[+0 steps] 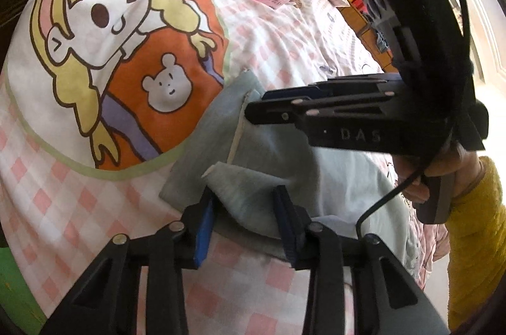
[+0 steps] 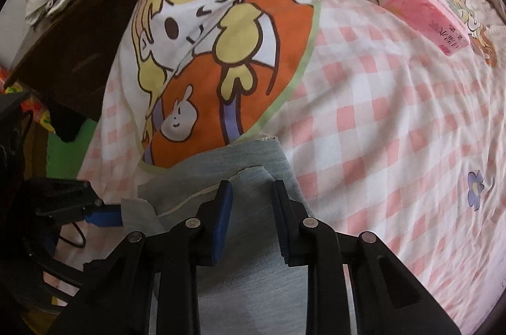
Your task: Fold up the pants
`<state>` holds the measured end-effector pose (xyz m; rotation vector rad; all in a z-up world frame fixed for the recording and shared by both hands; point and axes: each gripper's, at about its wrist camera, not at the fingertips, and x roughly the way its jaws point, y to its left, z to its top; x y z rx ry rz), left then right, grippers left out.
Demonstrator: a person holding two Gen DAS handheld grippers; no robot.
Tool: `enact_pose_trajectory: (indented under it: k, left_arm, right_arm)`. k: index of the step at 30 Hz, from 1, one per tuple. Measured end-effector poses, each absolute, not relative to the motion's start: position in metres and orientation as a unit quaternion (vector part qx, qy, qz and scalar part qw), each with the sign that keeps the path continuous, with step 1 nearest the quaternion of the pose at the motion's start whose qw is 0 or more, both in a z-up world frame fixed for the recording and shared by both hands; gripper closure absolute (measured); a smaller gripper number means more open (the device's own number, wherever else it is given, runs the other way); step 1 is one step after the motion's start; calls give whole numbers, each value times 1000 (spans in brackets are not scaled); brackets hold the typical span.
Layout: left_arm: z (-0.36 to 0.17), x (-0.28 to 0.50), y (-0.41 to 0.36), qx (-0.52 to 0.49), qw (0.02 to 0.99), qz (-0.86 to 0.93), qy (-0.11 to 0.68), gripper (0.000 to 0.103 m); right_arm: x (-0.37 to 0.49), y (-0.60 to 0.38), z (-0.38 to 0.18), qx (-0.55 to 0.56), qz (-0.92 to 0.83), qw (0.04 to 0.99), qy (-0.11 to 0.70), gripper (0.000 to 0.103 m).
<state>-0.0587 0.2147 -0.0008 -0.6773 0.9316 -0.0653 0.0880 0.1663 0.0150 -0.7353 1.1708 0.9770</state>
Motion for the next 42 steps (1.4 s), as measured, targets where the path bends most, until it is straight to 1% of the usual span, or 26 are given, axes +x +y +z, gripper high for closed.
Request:
enact_pose_trajectory:
  k: [3, 8, 10, 11, 12, 13, 14, 16, 19, 22, 25, 29, 31, 34, 35, 37, 39, 42]
  left_arm:
    - [0, -59, 214, -320, 839, -30, 439, 69]
    - [-3, -58, 216, -327, 837, -28, 438, 69]
    - [-4, -59, 217, -329, 837, -26, 437, 73]
    - [-4, -59, 218, -331, 836, -26, 437, 74]
    - [-4, -60, 219, -332, 835, -26, 438, 80]
    - [-4, -61, 219, -334, 835, -27, 437, 84]
    - [-3, -62, 220, -336, 835, -27, 434, 86]
    - [2, -67, 223, -344, 840, -31, 419, 94]
    - [11, -76, 231, -358, 849, -26, 389, 97]
    - [19, -83, 242, -369, 853, -10, 370, 98]
    - [20, -89, 252, -374, 852, 10, 365, 98]
    - [8, -86, 261, -372, 842, 32, 388, 98]
    - [1, -86, 263, -373, 834, 29, 407, 98]
    - [0, -84, 258, -351, 833, 36, 427, 96]
    - [2, -84, 257, -346, 834, 37, 429, 93]
    - [10, -83, 252, -332, 839, 36, 429, 69]
    - [21, -84, 247, -311, 850, 36, 424, 60]
    - [34, -78, 236, -282, 858, 25, 429, 53]
  right_arm:
    - [91, 163, 22, -325, 432, 667, 512, 76]
    - [88, 167, 12, -347, 436, 654, 511, 76]
    - [87, 168, 10, -349, 435, 654, 511, 77]
    - [86, 168, 9, -349, 434, 654, 511, 86]
    - [85, 167, 9, -353, 432, 655, 509, 96]
    - [85, 166, 10, -352, 434, 655, 510, 99]
    - [83, 165, 10, -348, 438, 653, 511, 100]
    - [83, 161, 20, -329, 445, 663, 505, 101]
    - [88, 156, 43, -281, 456, 687, 490, 101]
    - [90, 160, 51, -276, 458, 698, 476, 101]
    - [97, 165, 42, -267, 447, 706, 480, 101]
    - [103, 174, 14, -269, 432, 706, 492, 101]
    - [103, 176, 8, -264, 431, 710, 491, 101]
    - [110, 171, 15, -225, 423, 721, 501, 100]
    - [112, 167, 21, -209, 422, 724, 505, 100]
    - [114, 153, 37, -167, 420, 735, 506, 95]
    - [111, 137, 54, -143, 417, 747, 498, 86]
    - [100, 97, 77, -117, 399, 766, 491, 78]
